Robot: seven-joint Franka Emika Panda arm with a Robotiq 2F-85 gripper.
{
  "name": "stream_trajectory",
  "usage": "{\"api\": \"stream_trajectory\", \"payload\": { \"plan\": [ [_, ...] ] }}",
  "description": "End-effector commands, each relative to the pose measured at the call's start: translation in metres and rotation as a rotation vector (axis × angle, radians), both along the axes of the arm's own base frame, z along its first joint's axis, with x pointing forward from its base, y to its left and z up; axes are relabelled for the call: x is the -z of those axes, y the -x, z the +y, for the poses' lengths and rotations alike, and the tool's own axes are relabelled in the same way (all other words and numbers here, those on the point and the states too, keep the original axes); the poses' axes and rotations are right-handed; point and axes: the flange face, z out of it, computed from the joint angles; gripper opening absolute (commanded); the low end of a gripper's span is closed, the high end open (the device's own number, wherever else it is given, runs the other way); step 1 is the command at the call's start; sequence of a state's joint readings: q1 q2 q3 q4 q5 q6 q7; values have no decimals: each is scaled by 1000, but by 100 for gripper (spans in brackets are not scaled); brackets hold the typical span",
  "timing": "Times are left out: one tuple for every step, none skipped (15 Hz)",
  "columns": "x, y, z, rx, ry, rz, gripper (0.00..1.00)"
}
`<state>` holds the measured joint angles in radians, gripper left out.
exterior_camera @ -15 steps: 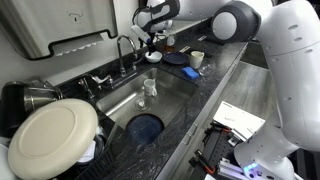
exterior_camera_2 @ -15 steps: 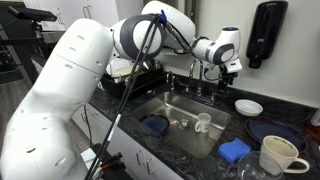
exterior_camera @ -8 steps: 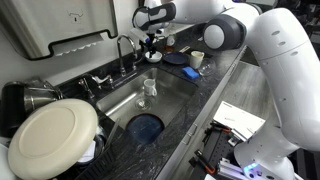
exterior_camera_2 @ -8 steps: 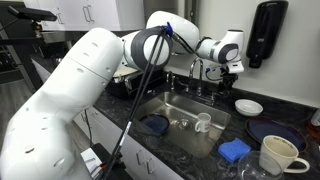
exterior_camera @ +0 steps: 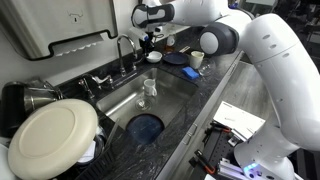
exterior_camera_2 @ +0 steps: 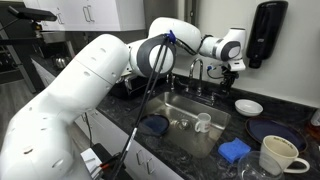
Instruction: Open the faucet
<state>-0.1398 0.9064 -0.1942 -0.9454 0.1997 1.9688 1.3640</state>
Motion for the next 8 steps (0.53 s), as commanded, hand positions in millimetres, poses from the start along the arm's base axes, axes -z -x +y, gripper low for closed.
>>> {"api": "stream_trajectory", "payload": {
  "plan": [
    [5, -2, -1, 3, -9, 39, 7],
    [5, -2, -1, 7, -9, 44, 2],
    [7, -3, -1, 14, -8, 45, 0],
    [9, -4, -1, 17, -9, 44, 0],
    [9, -5, -1, 41, -6, 43, 0],
    [11, -5, -1, 54, -8, 49, 2],
    [13, -5, -1, 60, -12, 55, 2],
    [16, -4, 0, 67, -19, 72, 1]
  ]
}}
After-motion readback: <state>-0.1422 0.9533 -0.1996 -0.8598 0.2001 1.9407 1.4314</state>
